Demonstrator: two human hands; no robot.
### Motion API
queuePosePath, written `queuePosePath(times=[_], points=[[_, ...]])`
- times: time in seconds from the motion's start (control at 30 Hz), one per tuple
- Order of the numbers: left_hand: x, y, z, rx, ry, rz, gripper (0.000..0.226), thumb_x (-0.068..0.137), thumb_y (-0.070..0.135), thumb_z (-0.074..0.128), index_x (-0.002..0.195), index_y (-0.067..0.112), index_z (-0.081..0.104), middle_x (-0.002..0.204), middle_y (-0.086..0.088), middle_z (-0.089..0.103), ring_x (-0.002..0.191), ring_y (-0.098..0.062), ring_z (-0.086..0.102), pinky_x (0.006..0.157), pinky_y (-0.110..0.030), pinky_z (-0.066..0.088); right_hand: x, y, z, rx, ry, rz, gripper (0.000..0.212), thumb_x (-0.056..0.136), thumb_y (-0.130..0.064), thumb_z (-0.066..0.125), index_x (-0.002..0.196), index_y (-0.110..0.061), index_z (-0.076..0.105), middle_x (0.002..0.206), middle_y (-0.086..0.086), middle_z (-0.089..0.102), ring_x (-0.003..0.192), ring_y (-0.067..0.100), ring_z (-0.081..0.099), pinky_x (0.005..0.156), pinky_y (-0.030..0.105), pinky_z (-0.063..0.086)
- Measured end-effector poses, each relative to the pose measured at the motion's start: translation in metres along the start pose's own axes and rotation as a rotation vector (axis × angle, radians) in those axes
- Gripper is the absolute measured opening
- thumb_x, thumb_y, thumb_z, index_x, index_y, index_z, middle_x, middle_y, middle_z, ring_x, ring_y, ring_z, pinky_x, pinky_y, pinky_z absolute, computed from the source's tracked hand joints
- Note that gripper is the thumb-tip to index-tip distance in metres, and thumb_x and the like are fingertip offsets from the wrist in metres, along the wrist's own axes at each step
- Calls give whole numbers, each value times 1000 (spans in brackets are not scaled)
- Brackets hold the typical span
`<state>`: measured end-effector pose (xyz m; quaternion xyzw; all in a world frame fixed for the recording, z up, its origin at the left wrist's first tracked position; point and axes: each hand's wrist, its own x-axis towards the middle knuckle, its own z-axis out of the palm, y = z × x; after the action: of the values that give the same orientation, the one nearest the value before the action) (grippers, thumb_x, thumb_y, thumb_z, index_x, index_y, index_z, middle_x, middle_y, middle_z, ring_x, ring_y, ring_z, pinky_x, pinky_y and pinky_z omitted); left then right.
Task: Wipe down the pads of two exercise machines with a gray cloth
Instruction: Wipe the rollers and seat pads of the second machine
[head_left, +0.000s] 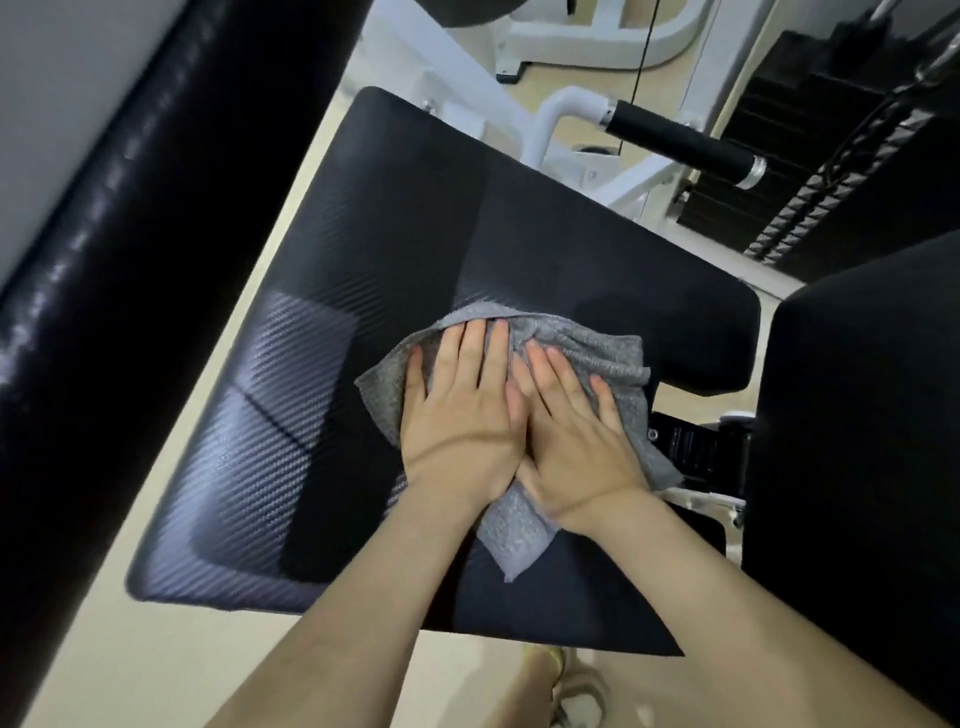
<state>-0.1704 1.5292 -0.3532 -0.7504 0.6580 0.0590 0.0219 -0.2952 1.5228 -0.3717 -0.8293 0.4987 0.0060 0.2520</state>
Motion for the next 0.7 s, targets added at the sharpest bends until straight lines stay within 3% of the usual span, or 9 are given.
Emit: queuePosePath(times=[0.1,0.47,0.6,0.7], points=[[27,1,-4,-24,34,-10,57,99,40,18,154,25,11,162,5,10,148,-12,3,117,-43,-5,23,10,-15,-10,-16,-9,80,91,-52,26,149,-23,-22,155,-10,-30,140,6,-29,118,42,-10],[129,13,-13,-34,181,-41,54,99,39,24,148,19,35,154,-2,34,143,-21,28,116,-46,11,111,40,-63,-70,1,7,78,94,-36,34,151,-21,-16,161,-3,-19,147,13,-19,117,49,-4],[144,9,-19,-8,126,-4,55,100,40,21,151,21,26,158,-1,27,145,-20,22,118,-45,7,125,38,-65,-27,43,40,75,96,-46,32,153,-21,-12,161,-2,-18,147,16,-17,117,51,-4],[122,-2,-24,6,121,-12,57,99,41,18,151,20,26,156,-3,30,144,-21,25,117,-44,10,112,19,-56,12,56,69,79,95,-40,37,152,-19,-14,160,2,-21,147,21,-20,118,53,-5]])
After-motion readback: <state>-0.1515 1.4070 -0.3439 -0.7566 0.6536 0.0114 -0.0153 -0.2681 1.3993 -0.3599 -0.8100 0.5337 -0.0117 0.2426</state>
